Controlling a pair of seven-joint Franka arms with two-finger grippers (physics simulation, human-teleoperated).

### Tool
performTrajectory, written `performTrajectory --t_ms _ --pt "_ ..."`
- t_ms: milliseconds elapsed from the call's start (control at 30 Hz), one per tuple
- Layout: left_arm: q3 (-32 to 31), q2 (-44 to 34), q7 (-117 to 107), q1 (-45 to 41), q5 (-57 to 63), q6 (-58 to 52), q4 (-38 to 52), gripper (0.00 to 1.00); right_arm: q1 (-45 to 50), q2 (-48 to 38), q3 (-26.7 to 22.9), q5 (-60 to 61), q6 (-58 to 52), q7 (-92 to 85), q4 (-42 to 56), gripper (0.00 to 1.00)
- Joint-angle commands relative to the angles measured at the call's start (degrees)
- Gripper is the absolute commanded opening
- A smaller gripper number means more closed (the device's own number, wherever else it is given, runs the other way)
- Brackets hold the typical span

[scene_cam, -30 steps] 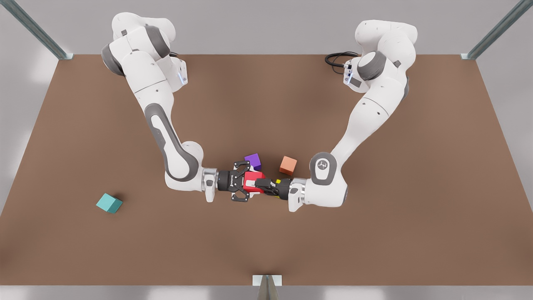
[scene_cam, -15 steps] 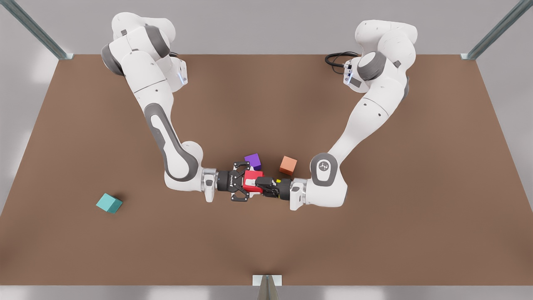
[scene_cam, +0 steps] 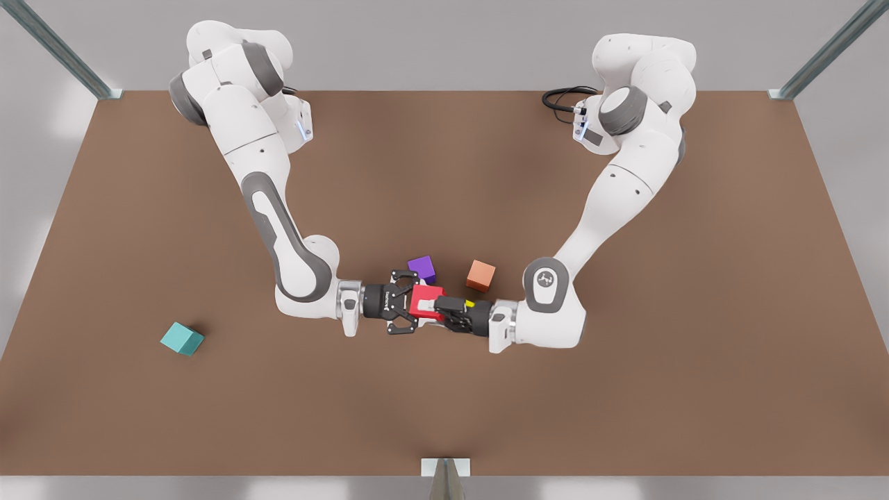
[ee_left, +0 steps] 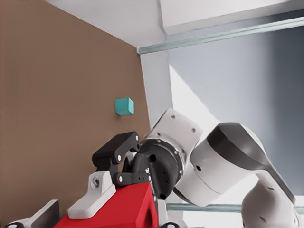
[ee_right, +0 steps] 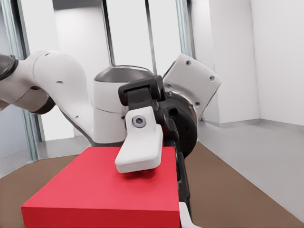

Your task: Pick up red wooden cube and pass to hand red wooden cube and place in blue wooden cube

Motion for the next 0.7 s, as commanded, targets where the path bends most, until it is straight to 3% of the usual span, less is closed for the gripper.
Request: performTrajectory --t_ms 0,200,300,333,367,433,467,567,600,633,667 --pt "-0.03 -0.11 -5.26 0.17 0.95 -0.42 0.02 1.0 0.0 -0.09 0.04 0.39 0.04 -0.98 0.03 0.57" --pt "-0.21 -0.72 -6.23 3.42 0.77 -5.08 0.02 1.0 -0.52 -0.09 0.04 -0.14 -0.04 -0.98 0.03 0.57" --pt "-1.79 -1.16 -6.84 10.01 1.21 -13.34 0.02 1.0 -1.31 -0.09 -0.05 -0.49 -0.4 -1.07 0.03 0.57" --pt "-1.26 -2.21 -12.98 14.22 5.94 -21.68 0.1 1.0 -1.75 -0.09 -0.23 -0.58 -0.57 -0.98 0.03 0.57" --pt "-1.62 -3.97 -23.71 18.7 18.86 -33.72 0.63 1.0 -2.54 -0.44 -0.67 -2.68 -0.48 -0.55 0.64 0.57" --pt "-1.7 -14.51 -27.76 23.63 51.11 -47.27 0.63 1.0 -6.67 -0.71 -1.28 -18.14 -1.1 8.06 2.31 0.57" --pt "-1.62 -19.97 -28.73 23.2 67.02 -47.71 0.46 1.0 -10.1 -1.06 -1.28 -27.98 -4.26 15.53 3.11 0.57" --pt "-1.88 -22.26 -33.83 24.6 72.31 -50.0 0.54 1.0 -18.62 -3.86 -1.63 -53.99 -12.42 33.97 3.55 0.57" --pt "-0.92 -24.98 -32.86 25.48 71.35 -48.5 -0.51 1.0 -18.89 -5.71 -4.97 -60.07 -14.63 40.14 3.02 0.57" --pt "17.76 -38.84 -28.47 14.7 60.57 -37.98 -16.83 1.0 -18.54 -9.75 -8.75 -67.72 -14.11 46.28 -0.14 0.57" --pt "40.91 -45.2 -20.92 -4.48 53.25 -34.35 -23.01 1.0 -18.37 -11.78 -9.54 -74.84 -14.11 54.99 -1.99 0.58"
